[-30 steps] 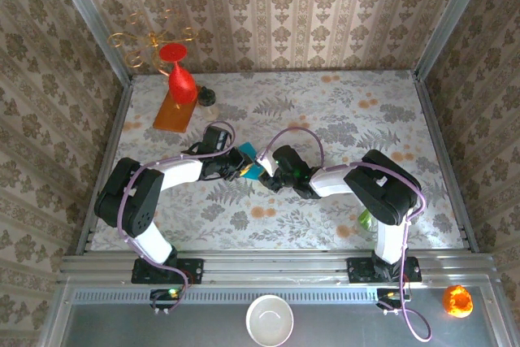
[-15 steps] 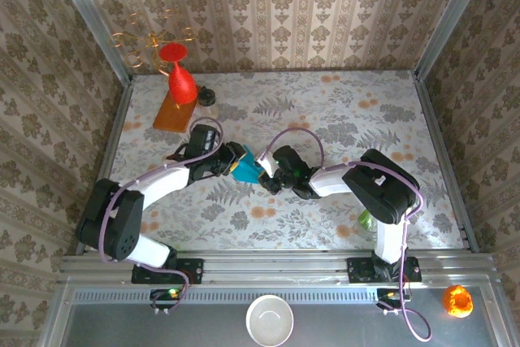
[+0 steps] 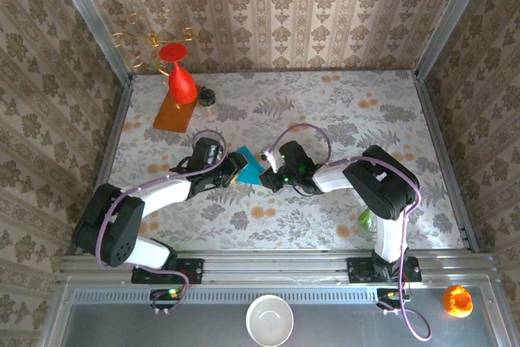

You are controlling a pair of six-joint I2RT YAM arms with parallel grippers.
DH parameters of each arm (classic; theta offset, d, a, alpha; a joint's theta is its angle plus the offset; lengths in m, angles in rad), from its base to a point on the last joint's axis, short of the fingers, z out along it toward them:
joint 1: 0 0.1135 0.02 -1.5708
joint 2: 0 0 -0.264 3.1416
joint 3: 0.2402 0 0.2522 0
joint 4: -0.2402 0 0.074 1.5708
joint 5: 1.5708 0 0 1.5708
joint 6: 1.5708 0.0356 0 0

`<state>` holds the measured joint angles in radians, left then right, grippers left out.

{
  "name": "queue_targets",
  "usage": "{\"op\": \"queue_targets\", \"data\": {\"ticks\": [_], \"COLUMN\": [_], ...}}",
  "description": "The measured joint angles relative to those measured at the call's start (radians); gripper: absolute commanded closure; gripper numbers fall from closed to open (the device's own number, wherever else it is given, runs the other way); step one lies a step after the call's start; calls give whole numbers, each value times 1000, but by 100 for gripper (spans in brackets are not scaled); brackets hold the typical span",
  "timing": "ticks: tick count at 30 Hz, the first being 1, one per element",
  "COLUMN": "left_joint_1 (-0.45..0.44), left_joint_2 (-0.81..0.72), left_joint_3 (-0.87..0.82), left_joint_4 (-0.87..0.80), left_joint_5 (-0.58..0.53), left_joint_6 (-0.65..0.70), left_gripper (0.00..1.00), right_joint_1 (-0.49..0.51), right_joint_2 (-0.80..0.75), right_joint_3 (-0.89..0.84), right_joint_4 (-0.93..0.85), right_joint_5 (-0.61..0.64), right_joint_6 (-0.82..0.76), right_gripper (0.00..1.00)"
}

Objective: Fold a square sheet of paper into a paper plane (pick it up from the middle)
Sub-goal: Fourth fold the wing at the center of the table.

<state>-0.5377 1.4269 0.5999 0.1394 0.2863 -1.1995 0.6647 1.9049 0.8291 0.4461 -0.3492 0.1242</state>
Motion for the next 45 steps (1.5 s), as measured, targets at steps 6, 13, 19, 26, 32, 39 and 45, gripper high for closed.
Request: {"op": "queue_targets", "data": {"ticks": [6,13,19,26,32,39,45], "left_joint_1": [-12,-12,-12,-12,-11,-11,-11], "left_joint_2": [67,114,145,165,197,214,217], "left_joint_3": [19,62,69,77,95,113,130], "left_joint_4": [1,3,3,3,4,3,-39], "left_joint_5": [-5,-3,-5,-7,-4,0,1], "left_joint_6": [24,47,58,66,68,67,68], "left_gripper": [46,50,54,52,50,50,51], "right_joint_1": [-14,-16,-20,-21,-27,-32,-46], "right_joint_2": [6,9,10,10,13,13,-3], "right_joint_3": [0,0,0,0,0,3,13], "right_joint_4": [10,18,18,18,20,18,-29], "right_joint_5": [-28,-39,-46,-49,-59,-81,-117], "right_joint_6": [23,37,37,37,41,53,97], "right_gripper": [84,84,84,83,82,76,69]}}
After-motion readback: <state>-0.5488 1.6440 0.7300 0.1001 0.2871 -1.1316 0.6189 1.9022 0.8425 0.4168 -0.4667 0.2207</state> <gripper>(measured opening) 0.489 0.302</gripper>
